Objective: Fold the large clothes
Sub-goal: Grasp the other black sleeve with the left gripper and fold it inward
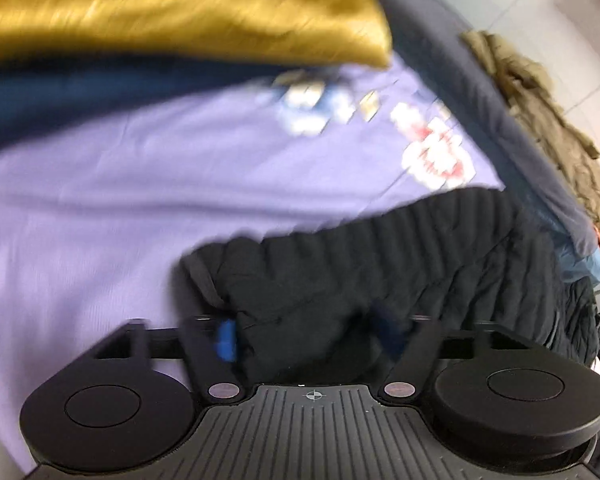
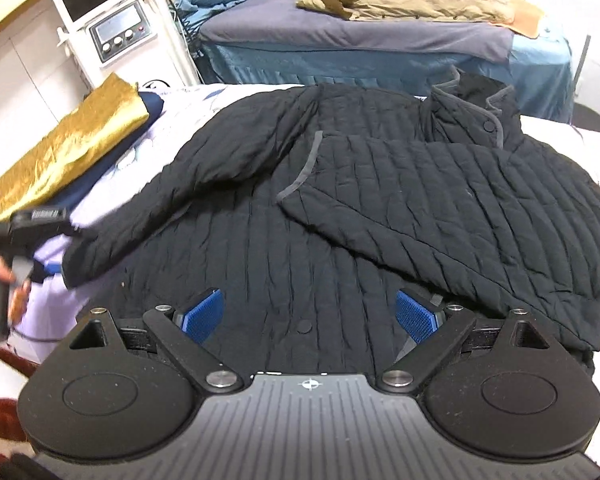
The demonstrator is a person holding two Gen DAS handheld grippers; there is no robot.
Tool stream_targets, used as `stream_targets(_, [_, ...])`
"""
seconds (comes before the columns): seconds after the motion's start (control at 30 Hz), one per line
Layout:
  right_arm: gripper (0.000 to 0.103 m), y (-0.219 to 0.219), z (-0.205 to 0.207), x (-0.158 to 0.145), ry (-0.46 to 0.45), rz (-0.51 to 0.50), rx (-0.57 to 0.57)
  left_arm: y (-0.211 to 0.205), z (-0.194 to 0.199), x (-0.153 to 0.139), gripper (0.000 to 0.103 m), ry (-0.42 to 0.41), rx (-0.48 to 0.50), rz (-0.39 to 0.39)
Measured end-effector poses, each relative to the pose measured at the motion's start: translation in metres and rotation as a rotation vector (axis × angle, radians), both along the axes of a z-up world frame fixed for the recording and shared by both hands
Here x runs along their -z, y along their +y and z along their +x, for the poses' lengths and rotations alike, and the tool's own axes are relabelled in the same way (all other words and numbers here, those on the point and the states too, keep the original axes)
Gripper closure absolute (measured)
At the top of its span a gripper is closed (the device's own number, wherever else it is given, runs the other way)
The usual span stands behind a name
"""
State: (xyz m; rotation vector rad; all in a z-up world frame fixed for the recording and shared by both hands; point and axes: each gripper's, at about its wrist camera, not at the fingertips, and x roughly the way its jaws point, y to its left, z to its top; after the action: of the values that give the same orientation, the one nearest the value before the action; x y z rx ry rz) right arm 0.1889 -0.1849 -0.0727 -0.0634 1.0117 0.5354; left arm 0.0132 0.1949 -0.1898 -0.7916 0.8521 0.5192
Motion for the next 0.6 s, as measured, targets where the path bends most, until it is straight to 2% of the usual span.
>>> stream_targets(0.03, [0.009, -0.002, -0.002, -0.001, 0.0, 0.0, 0.004, 0.004, 0.003, -0.007, 0.018, -0.02, 0.007, 0.026])
stream_targets(0.1, [0.009, -0.005, -0.003, -0.003, -0.003, 0.005, 0.026, 0.019, 0.016, -0.025, 0.022, -0.078, -0.002, 0.049])
stream_targets(0.13, [0.009, -0.008, -0.003, -0.003, -0.004, 0.005, 0.042, 0.027, 0.024, -0.035, 0.031, -0.108, -0.013, 0.059])
stream_targets(0.23, [0.009, -0.019, -0.001, -0.004, -0.001, 0.023, 0.096, 0.04, 0.057, -0.084, 0.034, -0.225, 0.0, 0.125])
stream_targets(0.3, [0.01, -0.027, 0.001, -0.004, 0.009, 0.04, 0.131, 0.03, 0.087, -0.125, 0.034, -0.309, 0.049, 0.198])
stream_targets(0.4, [0.01, -0.036, 0.003, -0.003, 0.024, 0.058, 0.179, -0.014, 0.13, -0.181, 0.034, -0.458, 0.185, 0.28])
stream_targets(0.47, [0.01, -0.043, 0.004, -0.002, 0.03, 0.069, 0.206, -0.062, 0.157, -0.207, 0.034, -0.549, 0.323, 0.313])
stream_targets(0.53, [0.01, -0.048, 0.004, -0.001, 0.031, 0.075, 0.228, -0.116, 0.181, -0.218, 0.034, -0.597, 0.468, 0.315])
stream_targets(0.6, [0.01, -0.054, 0.004, -0.001, 0.027, 0.076, 0.254, -0.179, 0.201, -0.21, 0.034, -0.604, 0.639, 0.264])
